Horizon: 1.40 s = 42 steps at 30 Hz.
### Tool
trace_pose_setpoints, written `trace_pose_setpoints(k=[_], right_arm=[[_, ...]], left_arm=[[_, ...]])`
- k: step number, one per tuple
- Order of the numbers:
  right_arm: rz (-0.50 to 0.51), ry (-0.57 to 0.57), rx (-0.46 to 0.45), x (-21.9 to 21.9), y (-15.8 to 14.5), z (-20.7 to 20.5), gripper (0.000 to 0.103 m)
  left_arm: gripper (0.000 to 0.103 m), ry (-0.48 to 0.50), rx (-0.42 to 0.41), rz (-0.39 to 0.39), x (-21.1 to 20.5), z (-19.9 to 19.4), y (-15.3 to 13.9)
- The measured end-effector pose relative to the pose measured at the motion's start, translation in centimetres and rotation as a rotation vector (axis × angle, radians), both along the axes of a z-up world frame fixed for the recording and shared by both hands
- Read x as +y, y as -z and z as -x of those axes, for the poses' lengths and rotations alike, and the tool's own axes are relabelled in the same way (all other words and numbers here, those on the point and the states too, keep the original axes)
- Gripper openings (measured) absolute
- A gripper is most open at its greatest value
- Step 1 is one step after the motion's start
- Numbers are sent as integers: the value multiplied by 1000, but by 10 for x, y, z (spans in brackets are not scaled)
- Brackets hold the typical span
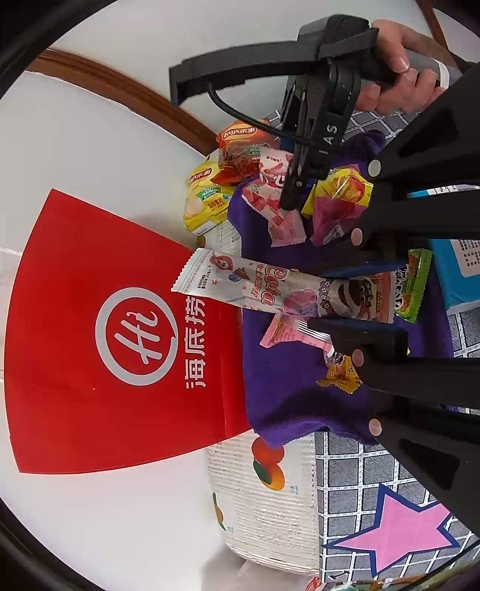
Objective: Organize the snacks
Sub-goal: 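Open both tools to drop the stick packet and strawberry bag onto the towel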
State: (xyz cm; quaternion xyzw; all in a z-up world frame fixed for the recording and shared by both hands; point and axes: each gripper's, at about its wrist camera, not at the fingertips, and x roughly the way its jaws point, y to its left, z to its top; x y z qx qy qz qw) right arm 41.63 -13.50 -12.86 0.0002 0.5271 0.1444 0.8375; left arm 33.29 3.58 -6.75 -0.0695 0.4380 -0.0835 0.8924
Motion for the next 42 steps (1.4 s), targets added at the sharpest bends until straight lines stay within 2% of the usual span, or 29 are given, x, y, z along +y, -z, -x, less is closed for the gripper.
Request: trace_pose_setpoints(k=[15,17,18,20,22,36,42], right_arm=[[32,-48,70,10,19,-6,47],[24,-43,75,7,20,-7,51],[21,-41,70,6,19,-7,53],[19,-39,48,3,15,-7,65],[21,-37,19,-1,7,-4,69],[-20,47,-82,-36,-36,8,69],[-37,61,-103,-44,-44,11,69]], left_arm=[[19,7,12,-7,-2,-2,4],[19,5,15,-6,-1,-3,4],[19,4,17,-6,-1,-3,5],[19,2,24,-7,-1,-4,6],[19,6,32,-3,-1,-5,8],[19,35,118,-38,-21,-11,37],[19,39,162,-60,-29,-16,49]])
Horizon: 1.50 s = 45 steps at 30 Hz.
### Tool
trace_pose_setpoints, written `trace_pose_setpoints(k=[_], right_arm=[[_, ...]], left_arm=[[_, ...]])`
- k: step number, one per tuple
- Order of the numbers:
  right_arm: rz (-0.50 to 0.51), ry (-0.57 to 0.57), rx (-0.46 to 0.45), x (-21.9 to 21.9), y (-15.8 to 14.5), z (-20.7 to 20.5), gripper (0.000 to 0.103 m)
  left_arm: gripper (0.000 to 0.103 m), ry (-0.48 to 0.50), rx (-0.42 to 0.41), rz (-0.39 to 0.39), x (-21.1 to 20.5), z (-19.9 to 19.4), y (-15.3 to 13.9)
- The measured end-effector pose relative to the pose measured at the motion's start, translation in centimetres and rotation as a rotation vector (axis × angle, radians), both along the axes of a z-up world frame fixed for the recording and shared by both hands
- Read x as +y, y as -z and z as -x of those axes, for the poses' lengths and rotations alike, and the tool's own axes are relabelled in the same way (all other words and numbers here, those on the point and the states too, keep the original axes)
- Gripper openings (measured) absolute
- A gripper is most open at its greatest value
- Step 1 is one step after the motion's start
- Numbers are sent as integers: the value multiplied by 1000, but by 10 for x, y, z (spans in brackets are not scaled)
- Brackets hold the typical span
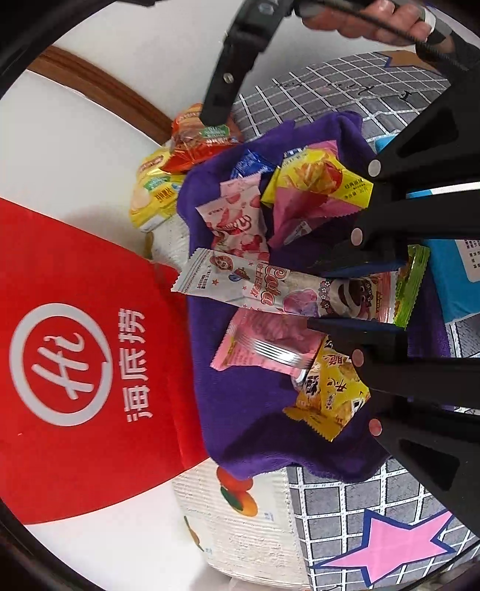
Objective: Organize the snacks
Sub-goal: 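Open both tools to drop the stick packet and strawberry bag onto the towel, then move both open tools away from the towel toward the loose packets by the blue box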
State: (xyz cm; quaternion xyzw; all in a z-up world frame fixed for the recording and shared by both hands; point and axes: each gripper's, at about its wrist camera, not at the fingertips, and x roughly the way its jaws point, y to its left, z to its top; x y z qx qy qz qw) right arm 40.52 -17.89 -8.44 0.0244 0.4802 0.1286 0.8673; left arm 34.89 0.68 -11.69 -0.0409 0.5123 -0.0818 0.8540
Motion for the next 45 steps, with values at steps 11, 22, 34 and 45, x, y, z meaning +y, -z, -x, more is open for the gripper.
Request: trace_pose_setpoints(k=[11,22,34,45], right_arm=[[25,-7,-15,5,-2,2,69],[52,-30,-37,14,-6,8,69],[50,-50,-68,19,-18,17,69],[18,-59,-109,17,-36,30,69]], left_arm=[[20,-36,28,16,8,-5,5],[21,-47,8,28,15,0,-4],[38,-52,-62,-6,13,11,-26],[41,-67,-115,-36,14,34,-45]])
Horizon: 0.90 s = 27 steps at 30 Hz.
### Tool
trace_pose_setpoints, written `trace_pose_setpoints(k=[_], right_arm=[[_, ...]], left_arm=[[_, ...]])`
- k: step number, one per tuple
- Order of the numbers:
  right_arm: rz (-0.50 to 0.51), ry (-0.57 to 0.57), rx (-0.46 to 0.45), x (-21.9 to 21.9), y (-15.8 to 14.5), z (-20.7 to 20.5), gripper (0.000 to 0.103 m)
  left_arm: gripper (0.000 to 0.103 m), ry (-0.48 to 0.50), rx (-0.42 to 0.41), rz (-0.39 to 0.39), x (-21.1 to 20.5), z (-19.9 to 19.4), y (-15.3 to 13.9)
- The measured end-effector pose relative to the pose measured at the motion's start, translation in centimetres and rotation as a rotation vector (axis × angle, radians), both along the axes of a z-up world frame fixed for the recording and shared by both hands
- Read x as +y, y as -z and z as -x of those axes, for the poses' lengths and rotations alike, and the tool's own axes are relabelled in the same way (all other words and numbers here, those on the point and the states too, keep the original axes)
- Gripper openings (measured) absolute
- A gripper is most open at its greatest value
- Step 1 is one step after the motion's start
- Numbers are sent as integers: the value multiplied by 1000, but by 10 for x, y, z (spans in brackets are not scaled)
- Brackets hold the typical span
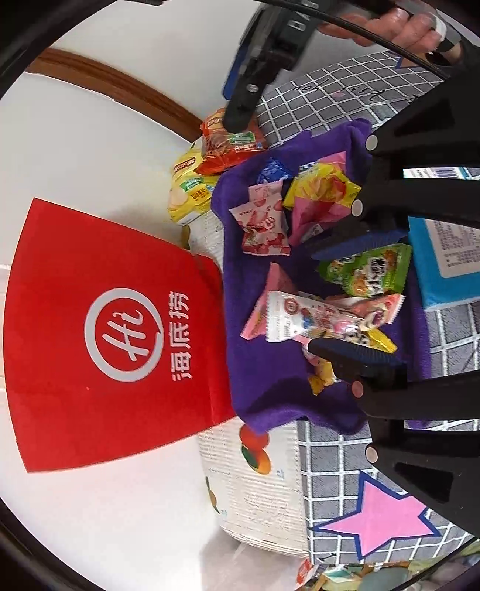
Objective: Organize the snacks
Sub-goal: 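Move both open tools away from the towel toward the loose packets by the blue box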
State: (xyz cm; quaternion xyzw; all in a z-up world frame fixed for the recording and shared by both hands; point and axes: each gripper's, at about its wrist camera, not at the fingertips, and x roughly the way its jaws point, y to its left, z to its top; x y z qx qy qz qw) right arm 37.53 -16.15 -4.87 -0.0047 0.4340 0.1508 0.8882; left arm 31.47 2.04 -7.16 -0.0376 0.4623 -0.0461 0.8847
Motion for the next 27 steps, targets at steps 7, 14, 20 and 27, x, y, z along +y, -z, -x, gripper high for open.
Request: trace_pose_setpoints(k=[7,14,20,27], right_arm=[[-38,-61,-21,22,-14,23,69],[-87,-187,-57,57,-21,87,62],[-145,-193,-4,59,-1,140,58],[-184,-194,152,71,61,199,58]], left_arm=[[42,-30,25,-10,21,33,5],[43,-77,62,-22,59,75,19],[43,-131,75,47,93,112,28],[46,-151,62,65,114,146,35]])
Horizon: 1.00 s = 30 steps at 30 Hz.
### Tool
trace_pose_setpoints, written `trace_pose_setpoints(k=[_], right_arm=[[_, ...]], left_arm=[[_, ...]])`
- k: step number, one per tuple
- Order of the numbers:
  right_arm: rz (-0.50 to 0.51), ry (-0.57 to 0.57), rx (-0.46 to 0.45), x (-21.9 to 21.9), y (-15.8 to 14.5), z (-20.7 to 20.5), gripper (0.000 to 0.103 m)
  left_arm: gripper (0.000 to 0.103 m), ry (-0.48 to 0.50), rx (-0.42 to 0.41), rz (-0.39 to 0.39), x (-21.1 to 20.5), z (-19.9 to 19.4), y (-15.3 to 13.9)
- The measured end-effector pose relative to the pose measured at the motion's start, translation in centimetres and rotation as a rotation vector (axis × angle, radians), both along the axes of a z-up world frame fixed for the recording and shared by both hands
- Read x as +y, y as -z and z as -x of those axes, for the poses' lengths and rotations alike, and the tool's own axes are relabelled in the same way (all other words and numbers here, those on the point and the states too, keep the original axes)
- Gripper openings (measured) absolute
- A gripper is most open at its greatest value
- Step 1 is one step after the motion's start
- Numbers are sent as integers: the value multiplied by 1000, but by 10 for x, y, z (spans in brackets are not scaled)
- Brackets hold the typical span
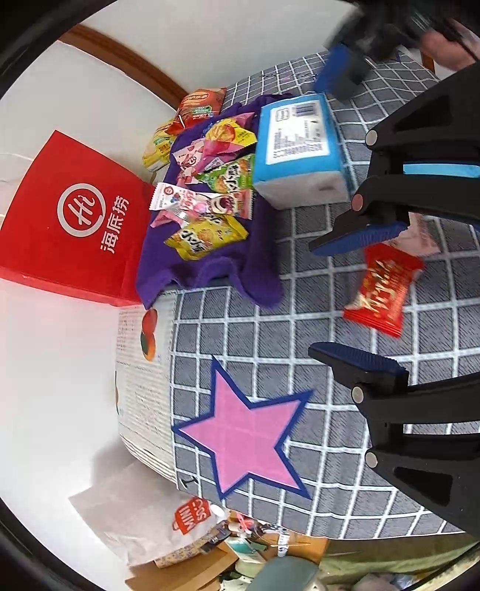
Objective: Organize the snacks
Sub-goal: 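Move both open tools away from the towel toward the loose packets by the blue box, then grasp the red packet with left tool while right tool grasps pink cream packet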
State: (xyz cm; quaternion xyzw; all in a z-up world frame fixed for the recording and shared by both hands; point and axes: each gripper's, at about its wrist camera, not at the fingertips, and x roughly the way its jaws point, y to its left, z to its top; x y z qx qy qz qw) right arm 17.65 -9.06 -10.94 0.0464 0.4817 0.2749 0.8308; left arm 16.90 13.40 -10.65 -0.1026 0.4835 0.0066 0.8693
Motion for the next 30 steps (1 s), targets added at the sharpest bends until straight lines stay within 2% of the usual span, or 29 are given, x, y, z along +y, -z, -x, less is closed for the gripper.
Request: trace_pose_setpoints(k=[3,6,9,12,14,16,22,28,30], right_arm=[[1,-31,72,14,29,11,58],[4,3,141,24,56,15,58],[-35,23,208,30,76,15,59],[-41,49,246,36,91,18,63],[-49,62,217,38,90,21,71],[-34,66,209,45,91,23,74],[76,80,119,69,92,33,83],[163,105,46,86,96,32,82],[236,98,-8,95,97,34,77]], left_arm=[[46,3,-4,6,3,9,3],[46,6,-8,21,7,16,7],[46,7,-4,27,11,23,12],[47,7,0,35,16,27,17],[47,-2,2,46,22,30,20],[47,-11,7,58,28,30,24],[47,-16,14,85,37,31,31],[47,-19,19,102,43,30,36],[47,-16,15,98,44,30,36]])
